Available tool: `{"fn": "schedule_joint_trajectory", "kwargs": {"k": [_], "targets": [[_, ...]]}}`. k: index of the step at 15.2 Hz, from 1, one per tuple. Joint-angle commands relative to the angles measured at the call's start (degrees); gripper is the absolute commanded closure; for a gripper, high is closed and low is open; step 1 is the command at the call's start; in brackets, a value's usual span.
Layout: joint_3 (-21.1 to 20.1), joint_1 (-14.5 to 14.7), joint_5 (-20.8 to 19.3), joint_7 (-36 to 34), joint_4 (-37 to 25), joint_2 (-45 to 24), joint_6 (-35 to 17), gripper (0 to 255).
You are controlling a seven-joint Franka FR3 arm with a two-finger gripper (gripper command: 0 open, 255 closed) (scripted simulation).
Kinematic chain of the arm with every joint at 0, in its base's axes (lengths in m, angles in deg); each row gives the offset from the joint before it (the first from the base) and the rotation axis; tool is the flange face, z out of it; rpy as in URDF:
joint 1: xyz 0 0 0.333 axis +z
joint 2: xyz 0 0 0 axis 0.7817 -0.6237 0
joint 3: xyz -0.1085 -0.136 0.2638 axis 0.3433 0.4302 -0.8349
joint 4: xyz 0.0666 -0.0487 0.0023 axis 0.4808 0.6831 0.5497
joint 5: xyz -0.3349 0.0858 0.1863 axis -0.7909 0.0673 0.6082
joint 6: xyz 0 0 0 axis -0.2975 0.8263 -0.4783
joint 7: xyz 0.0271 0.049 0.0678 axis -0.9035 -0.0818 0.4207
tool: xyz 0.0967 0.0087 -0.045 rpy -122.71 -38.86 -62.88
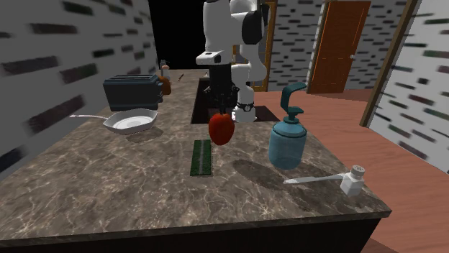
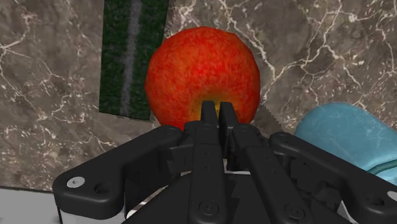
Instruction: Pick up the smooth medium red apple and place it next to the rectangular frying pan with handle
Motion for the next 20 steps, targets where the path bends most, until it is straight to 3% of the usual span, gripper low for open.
{"fn": "schedule_joint_trajectory", "kwargs": {"k": [1,20], "targets": [[0.0,0.0,-0.3,-0.3,-0.9,0.5,1.4,255],[0.2,-0.1,-1.0,-1.4,-14.7,1.3,15.8,255]]}}
